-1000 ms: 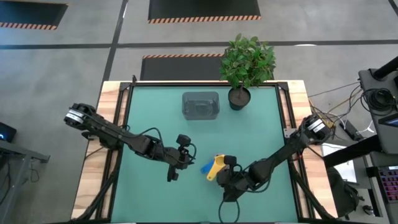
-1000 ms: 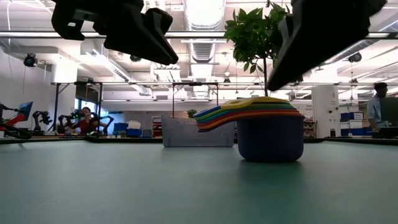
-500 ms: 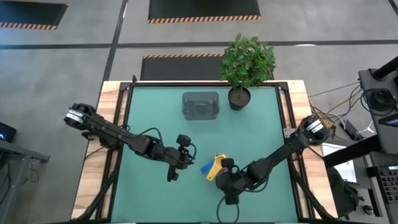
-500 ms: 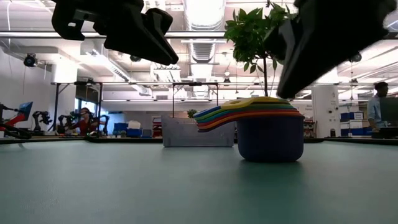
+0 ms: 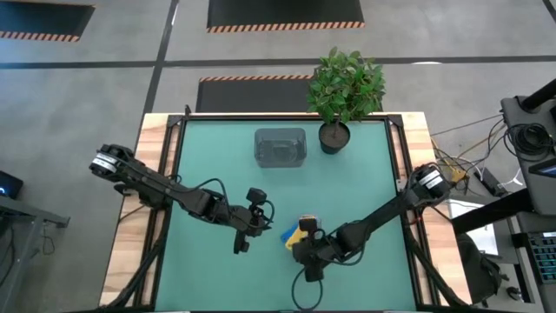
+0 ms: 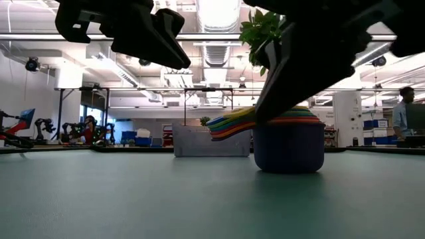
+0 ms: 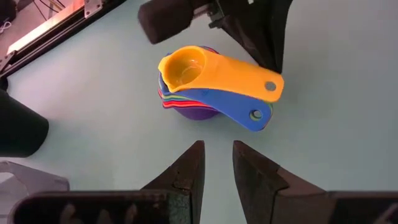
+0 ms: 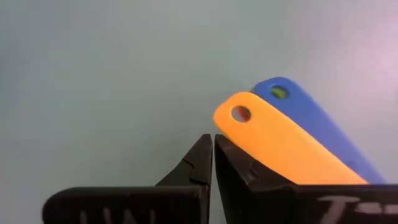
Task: Nest measuring cups in basket
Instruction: Stack the yellow measuring cup into the blue measuring cup, then put the measuring cup into the bin
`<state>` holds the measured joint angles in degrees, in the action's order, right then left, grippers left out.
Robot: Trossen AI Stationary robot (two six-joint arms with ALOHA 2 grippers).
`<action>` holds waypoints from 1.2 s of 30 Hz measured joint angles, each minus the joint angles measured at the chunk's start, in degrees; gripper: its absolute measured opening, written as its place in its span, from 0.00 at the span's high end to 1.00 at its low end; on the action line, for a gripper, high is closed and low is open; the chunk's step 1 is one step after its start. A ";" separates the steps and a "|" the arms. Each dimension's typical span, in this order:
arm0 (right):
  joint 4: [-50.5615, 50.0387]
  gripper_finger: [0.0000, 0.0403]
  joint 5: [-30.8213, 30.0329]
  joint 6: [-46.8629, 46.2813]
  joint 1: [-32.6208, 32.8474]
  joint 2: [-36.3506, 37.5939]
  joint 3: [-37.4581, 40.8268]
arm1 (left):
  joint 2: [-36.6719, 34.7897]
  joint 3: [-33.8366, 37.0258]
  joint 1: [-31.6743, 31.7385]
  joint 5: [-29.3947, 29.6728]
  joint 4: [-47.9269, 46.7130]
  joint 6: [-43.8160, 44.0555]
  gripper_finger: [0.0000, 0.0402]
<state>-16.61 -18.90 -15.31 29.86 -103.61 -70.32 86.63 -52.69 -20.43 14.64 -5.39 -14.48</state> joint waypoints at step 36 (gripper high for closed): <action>-2.64 0.98 -5.39 9.09 1.02 18.83 8.30 | 0.41 0.00 0.00 -0.13 6.69 15.29 0.84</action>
<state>-19.26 -24.29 -6.22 30.87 -84.78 -62.01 87.04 -52.69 -20.43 14.52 1.30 0.81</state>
